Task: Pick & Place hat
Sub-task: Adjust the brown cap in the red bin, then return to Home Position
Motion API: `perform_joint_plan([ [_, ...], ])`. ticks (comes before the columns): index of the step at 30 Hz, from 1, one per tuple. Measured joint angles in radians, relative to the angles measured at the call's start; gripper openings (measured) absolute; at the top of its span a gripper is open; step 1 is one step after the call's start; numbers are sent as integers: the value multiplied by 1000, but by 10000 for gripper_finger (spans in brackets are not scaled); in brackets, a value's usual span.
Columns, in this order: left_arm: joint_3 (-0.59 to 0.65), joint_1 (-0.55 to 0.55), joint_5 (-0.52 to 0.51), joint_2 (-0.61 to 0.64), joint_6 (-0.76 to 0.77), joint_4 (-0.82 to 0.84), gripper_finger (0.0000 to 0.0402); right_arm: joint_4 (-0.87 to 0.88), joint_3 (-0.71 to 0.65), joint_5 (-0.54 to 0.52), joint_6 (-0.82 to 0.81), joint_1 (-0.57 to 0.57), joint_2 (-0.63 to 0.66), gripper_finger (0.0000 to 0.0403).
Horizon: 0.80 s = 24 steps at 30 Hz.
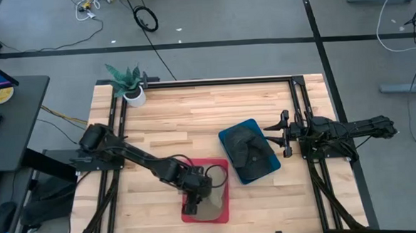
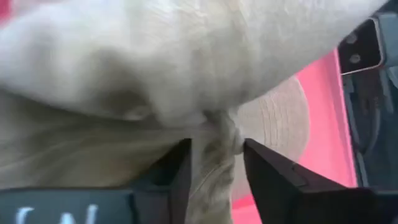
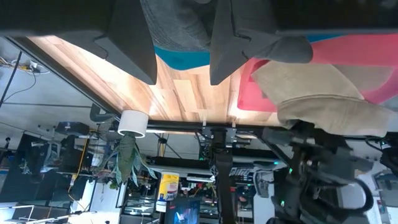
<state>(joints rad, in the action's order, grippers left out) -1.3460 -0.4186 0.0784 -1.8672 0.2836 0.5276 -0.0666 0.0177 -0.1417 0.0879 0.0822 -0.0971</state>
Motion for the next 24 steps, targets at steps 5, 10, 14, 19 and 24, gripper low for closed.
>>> perform_joint_plan([
  [5, 0, 1, -1, 64, -2, 14, 191, 0, 0, 0, 0, 0, 0, 155],
  [10, 0, 1, -12, 144, -32, 30, 207, 0, 0, 0, 0, 0, 0, 155],
  [14, -1, 1, -18, 213, -132, 21, 208, 0, 0, 0, 0, 0, 0, 155],
  [19, -2, -6, -19, 254, -139, -31, 208, 0, 0, 0, 0, 0, 0, 155],
  [24, -2, -6, -22, 253, -241, -95, 209, 0, 0, 0, 0, 0, 0, 155],
])
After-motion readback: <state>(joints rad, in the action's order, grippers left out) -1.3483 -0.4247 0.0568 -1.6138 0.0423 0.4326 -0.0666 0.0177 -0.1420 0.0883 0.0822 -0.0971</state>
